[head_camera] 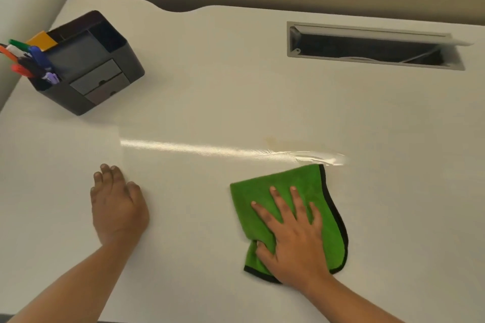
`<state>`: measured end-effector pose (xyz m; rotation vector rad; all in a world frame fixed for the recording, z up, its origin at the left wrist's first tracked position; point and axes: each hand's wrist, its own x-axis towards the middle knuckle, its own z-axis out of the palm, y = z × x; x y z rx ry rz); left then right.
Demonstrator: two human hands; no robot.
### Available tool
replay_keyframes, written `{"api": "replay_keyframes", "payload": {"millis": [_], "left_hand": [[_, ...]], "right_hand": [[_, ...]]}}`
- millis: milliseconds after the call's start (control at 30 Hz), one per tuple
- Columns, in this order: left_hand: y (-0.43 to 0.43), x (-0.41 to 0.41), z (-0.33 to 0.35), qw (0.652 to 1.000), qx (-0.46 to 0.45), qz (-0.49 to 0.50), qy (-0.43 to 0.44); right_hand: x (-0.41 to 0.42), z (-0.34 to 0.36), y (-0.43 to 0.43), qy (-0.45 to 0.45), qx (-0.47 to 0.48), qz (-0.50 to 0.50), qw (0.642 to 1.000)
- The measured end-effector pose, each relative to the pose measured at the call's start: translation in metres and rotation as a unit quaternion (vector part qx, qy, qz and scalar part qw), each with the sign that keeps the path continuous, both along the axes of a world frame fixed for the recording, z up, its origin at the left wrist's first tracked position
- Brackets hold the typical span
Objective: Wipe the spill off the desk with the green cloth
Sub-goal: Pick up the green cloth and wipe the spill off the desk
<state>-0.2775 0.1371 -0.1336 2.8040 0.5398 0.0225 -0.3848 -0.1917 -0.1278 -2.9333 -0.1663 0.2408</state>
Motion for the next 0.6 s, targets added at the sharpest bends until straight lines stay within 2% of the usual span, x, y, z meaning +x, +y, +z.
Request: {"api": "replay_keyframes", "payload": {"millis": [167,300,400,467,600], "left_hand": [[0.001,0.000,-0.001,1.000,-0.006,0.006,-0.002],[0.000,0.001,-0.003,1.000,-0.007,0.007,-0.006],[0.002,0.001,-0.004,1.000,-0.001,0.007,-0.010],[0.002,0.002,-0.006,1.000,-0.003,0.007,-0.014],[0.001,0.003,-0.006,1.000,0.002,0.004,-0.017]], "right_hand": [[-0.034,-0.002,-0.077,0.024,-0.071,-0.094,0.993],[0.022,0.005,-0.106,0.029,-0.092,-0.221,0.970],[0.091,0.008,-0.095,0.029,-0.075,-0.275,0.958],[0.130,0.008,-0.078,0.027,-0.077,-0.260,0.962],[0.166,0.007,-0.024,0.013,-0.064,-0.128,0.990]]}}
